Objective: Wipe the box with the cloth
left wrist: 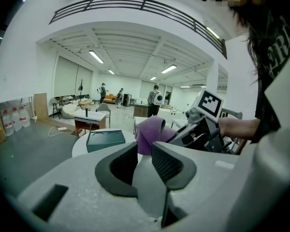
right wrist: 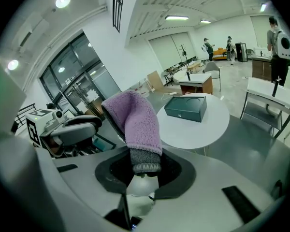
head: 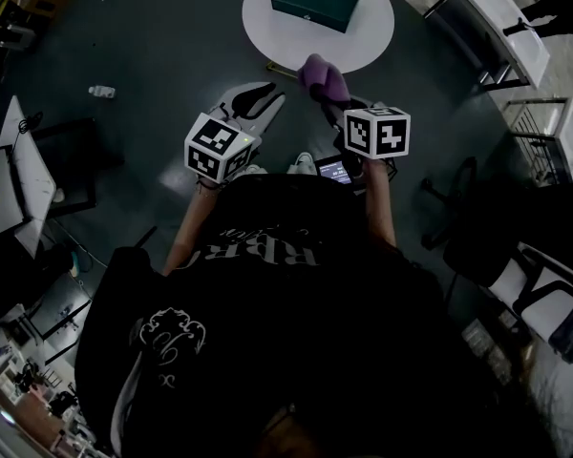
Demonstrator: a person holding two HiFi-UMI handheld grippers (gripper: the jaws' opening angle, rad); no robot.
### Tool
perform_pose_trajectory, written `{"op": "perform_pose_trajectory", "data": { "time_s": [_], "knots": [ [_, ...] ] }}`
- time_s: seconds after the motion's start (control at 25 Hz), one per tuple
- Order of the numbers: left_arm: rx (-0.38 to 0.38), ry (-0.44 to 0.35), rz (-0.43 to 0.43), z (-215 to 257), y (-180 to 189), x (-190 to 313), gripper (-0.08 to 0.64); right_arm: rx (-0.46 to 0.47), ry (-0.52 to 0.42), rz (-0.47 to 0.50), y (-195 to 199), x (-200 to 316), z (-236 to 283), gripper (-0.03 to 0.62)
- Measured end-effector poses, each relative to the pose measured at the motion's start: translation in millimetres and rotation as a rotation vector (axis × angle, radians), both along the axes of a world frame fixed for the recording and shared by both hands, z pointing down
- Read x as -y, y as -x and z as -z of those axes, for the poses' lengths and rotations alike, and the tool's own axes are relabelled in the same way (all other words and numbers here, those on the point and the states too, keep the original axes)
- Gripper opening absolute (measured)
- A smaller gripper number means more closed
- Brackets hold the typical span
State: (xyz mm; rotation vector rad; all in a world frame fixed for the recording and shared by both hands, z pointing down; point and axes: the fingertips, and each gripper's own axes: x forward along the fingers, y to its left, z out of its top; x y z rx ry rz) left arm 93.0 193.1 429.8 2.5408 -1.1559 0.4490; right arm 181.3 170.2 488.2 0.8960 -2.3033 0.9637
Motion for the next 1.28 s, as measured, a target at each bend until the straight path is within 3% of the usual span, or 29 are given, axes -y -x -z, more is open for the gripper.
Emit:
{"op": "perform_pose_trajectory", "data": {
  "time_s": [0.68,1.28],
  "knots": [
    [-0.059,-0.012,-0.062,3.6,73.9,-64.6,0.089,-0.066,-0.037,-0.134,60.6,-59.3,12.1,0.077],
    [-0.083,-0.028,-0.082,7.6,100.0,-93.8,0.089,-0.089,-0.063,-0.192,73.4,-90.8,19.7,0.077]
  ]
}}
